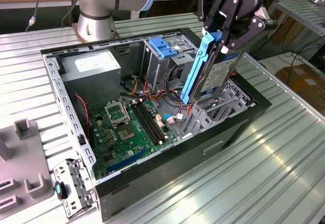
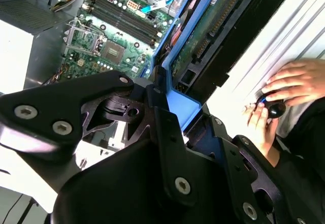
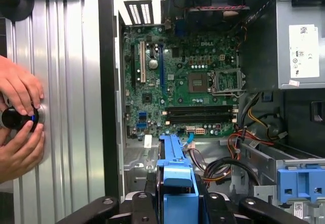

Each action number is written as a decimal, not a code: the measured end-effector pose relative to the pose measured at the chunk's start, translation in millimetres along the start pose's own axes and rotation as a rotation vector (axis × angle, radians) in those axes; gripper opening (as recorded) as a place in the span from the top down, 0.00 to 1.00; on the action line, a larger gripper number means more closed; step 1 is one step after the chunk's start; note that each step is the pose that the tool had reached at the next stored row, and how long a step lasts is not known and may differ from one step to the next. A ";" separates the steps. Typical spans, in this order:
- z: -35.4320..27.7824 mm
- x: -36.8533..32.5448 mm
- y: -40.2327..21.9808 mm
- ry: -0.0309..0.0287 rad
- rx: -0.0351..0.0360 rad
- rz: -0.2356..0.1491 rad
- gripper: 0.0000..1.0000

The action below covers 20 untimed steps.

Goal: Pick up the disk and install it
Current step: 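Insert the disk into the insertion slot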

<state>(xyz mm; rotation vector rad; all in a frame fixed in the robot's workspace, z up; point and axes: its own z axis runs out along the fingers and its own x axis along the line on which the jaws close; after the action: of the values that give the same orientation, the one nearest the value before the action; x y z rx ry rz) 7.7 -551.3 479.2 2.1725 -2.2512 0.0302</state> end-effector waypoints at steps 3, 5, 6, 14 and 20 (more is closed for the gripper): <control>2.3 2.9 -10.2 0.0001 -0.0002 0.000 0.63; 4.1 4.0 -17.6 -0.0001 -0.0001 0.000 0.63; 4.8 4.1 -19.6 -0.0001 -0.0002 0.000 0.63; 12.1 3.3 -47.2 0.0004 -0.0006 0.000 0.63; 22.7 2.9 -55.3 0.0003 -0.0006 0.000 0.63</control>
<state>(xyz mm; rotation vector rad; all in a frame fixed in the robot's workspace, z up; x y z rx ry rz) 62.9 -556.6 456.9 2.1719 -2.2509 0.0298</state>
